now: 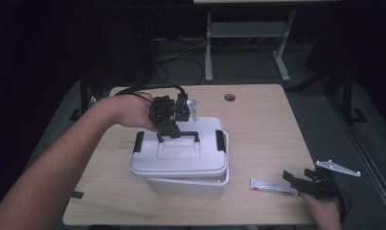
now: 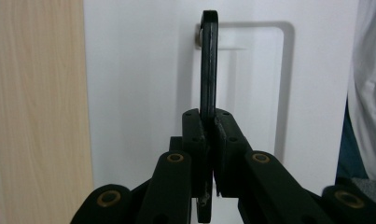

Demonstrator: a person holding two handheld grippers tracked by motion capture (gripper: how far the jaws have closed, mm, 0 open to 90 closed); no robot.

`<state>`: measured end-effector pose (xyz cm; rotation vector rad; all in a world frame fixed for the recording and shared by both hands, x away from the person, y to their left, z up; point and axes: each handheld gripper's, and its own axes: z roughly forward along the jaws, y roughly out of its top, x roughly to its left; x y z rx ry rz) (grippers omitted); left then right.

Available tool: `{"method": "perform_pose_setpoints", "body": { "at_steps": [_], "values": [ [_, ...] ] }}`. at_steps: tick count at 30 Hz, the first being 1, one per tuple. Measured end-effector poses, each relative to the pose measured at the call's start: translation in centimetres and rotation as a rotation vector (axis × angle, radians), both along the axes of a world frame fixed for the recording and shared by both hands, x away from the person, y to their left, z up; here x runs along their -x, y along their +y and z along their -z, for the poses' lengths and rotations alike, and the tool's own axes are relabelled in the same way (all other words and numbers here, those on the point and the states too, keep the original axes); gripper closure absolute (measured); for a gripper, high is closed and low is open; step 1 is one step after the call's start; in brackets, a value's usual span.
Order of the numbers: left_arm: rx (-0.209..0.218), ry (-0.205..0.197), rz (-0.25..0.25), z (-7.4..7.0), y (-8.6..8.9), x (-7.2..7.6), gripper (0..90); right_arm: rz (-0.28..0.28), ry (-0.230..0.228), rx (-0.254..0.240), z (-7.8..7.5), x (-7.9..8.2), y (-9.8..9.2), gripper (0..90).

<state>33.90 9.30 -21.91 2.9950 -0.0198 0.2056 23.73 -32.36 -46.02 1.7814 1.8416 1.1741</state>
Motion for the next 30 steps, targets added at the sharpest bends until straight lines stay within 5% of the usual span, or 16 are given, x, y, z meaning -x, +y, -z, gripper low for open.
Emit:
{"method": "perform_pose_setpoints", "body": {
  "at_steps": [11, 30],
  "values": [
    [0.001, 0.007, -0.038, -0.3, 4.0, 0.1, 84.6, 0.001, 0.0, 0.007, 0.0, 0.0, 0.0, 7.6],
    [0.03, 0.033, -0.11, -0.2, 13.5, 1.6, 84.6, 0.002, 0.005, 0.021, 0.1, -0.1, 0.1, 7.6]
  ]
}}
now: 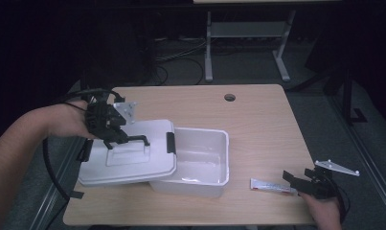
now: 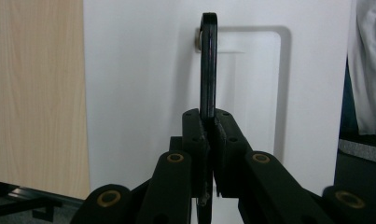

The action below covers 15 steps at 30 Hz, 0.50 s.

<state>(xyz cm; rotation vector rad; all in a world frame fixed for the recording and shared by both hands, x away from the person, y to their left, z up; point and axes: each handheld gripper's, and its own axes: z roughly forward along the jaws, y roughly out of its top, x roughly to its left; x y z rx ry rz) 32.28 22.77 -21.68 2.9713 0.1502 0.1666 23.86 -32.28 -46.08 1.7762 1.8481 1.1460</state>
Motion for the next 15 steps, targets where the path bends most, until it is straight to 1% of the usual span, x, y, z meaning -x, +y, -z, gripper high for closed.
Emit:
{"method": "perform_pose_setpoints", "body": {
  "at_steps": [5, 8, 11, 12, 15],
  "values": [
    [0.024, -0.006, -0.012, 0.0, 1.9, 0.8, 84.6, 0.001, 0.004, 0.0, 0.1, 0.0, 0.1, 7.6],
    [0.017, -0.01, -0.023, 0.3, 3.1, 1.2, 84.6, 0.001, 0.004, -0.001, 0.1, 0.0, 0.1, 7.6],
    [0.021, -0.007, -0.044, 0.5, 4.5, 1.6, 84.6, 0.0, -0.001, 0.001, 0.1, 0.0, 0.0, 7.9],
    [0.03, -0.008, -0.052, 0.7, 5.1, 1.8, 84.6, 0.0, -0.001, 0.001, 0.1, 0.0, 0.0, 7.9],
    [0.036, 0.004, -0.08, 1.2, 6.6, 2.2, 84.6, 0.002, -0.001, 0.003, 0.0, 0.0, 0.0, 7.9]
  ]
}}
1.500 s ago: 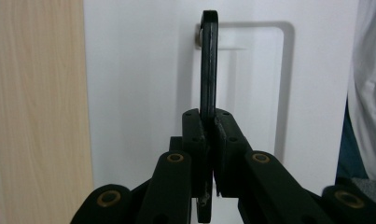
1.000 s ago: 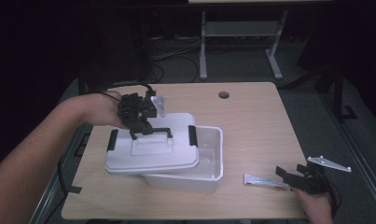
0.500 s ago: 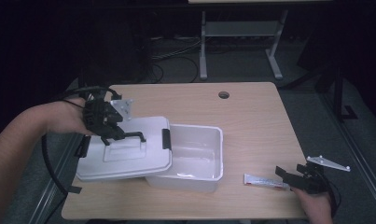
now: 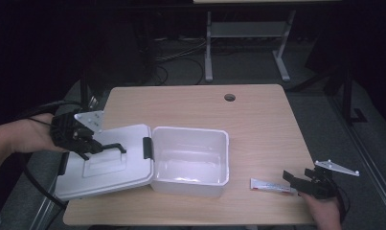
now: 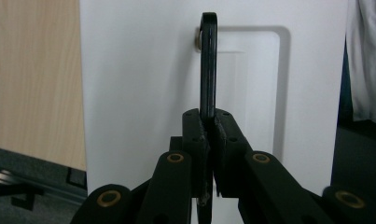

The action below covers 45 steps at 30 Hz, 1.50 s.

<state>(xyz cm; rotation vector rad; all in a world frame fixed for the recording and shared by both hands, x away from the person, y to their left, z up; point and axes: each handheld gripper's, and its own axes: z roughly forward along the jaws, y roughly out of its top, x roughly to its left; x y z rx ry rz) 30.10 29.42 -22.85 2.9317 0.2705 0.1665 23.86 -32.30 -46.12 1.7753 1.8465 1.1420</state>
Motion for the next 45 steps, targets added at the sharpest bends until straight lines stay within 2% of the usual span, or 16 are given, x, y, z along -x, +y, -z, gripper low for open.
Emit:
{"method": "perform_pose_setpoints", "body": {
  "at_steps": [6, 11, 14, 17, 24, 25, 27, 29, 33, 38, 45],
  "values": [
    [-0.003, 0.008, -0.037, 1.2, 3.1, 0.8, 84.7, 0.002, -0.004, 0.0, 0.0, 0.0, 0.0, 8.0],
    [-0.014, 0.018, -0.048, 2.5, 4.6, 0.7, 84.7, 0.006, -0.008, -0.004, 0.0, 0.1, -0.1, 8.0],
    [-0.034, 0.02, -0.048, 3.0, 4.9, 0.7, 84.8, 0.006, -0.009, -0.003, 0.0, 0.1, -0.1, 8.0],
    [-0.038, 0.019, -0.048, 3.8, 5.3, 0.7, 84.7, 0.005, -0.01, 0.0, 0.0, 0.1, -0.1, 8.0],
    [-0.055, 0.013, -0.027, 6.4, 5.3, -0.1, 84.7, 0.0, -0.012, 0.007, -0.1, 0.1, 0.0, 8.0],
    [-0.055, -0.019, -0.016, 7.2, 5.1, -0.2, 84.7, 0.0, -0.012, 0.008, -0.1, 0.1, 0.0, 8.0],
    [-0.059, -0.027, -0.013, 7.4, 5.1, -0.4, 84.7, 0.0, -0.012, 0.01, -0.1, 0.1, 0.0, 8.0],
    [-0.041, -0.022, -0.017, 8.0, 5.1, -0.7, 84.7, 0.003, -0.012, 0.013, -0.1, 0.1, -0.1, 8.0],
    [-0.034, -0.005, -0.003, 9.6, 4.8, -1.6, 84.8, 0.003, -0.008, 0.016, -0.1, 0.1, 0.0, 8.0],
    [-0.035, -0.003, 0.011, 11.4, 4.4, -2.3, 84.8, 0.0, -0.003, 0.013, 0.0, 0.1, 0.1, 8.0],
    [-0.039, 0.005, 0.036, 13.0, 3.6, -3.2, 84.8, -0.005, 0.006, 0.016, 0.1, -0.1, 0.2, 8.0]
  ]
}}
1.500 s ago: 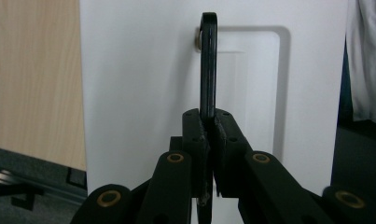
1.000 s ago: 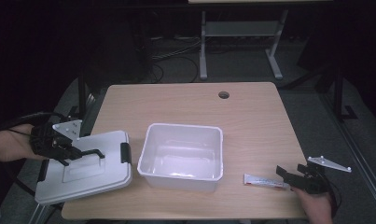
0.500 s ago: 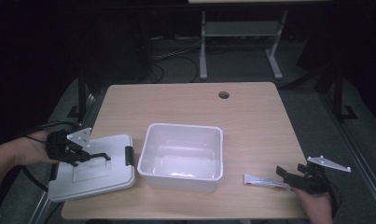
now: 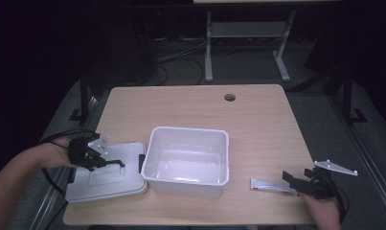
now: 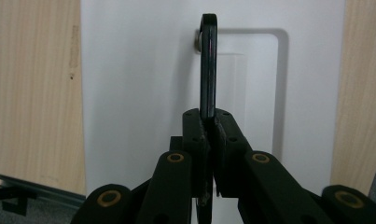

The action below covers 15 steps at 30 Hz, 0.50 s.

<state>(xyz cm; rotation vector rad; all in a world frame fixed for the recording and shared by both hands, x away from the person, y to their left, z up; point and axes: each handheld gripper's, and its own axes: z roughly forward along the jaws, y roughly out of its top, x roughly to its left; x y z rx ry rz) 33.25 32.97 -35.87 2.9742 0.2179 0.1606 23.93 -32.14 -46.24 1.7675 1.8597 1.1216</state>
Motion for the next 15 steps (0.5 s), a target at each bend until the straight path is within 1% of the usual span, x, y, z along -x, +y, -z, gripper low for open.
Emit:
{"method": "perform_pose_setpoints", "body": {
  "at_steps": [4, 6, 7, 9, 10, 11, 12, 15],
  "values": [
    [-0.015, -0.001, 0.01, 0.7, -0.4, -0.5, 84.7, -0.003, -0.006, 0.005, -0.1, 0.0, 0.0, 8.0],
    [-0.015, 0.002, 0.008, 0.9, -0.4, -0.7, 84.7, -0.002, -0.005, 0.008, -0.1, 0.0, 0.0, 8.0],
    [-0.009, 0.002, 0.002, 1.1, -0.4, -0.8, 84.7, -0.004, -0.005, 0.008, -0.1, 0.0, 0.0, 8.0],
    [-0.016, 0.008, 0.001, 1.5, -0.5, -1.1, 84.6, -0.006, -0.004, 0.009, -0.1, 0.0, 0.0, 8.0],
    [-0.005, 0.01, -0.005, 1.6, -0.5, -1.2, 84.6, -0.008, -0.003, 0.009, 0.0, 0.0, 0.1, 8.0],
    [0.005, 0.012, -0.008, 1.6, -0.6, -1.3, 84.5, -0.01, 0.0, 0.004, 0.0, 0.0, 0.1, 8.0],
    [0.005, 0.016, -0.01, 1.6, -0.6, -1.3, 84.6, -0.011, 0.0, 0.006, 0.0, 0.0, 0.1, 8.0],
    [-0.006, 0.028, -0.017, 1.5, -0.9, -1.5, 84.3, -0.009, 0.0, 0.007, -0.1, 0.0, 0.2, 8.0]
  ]
}}
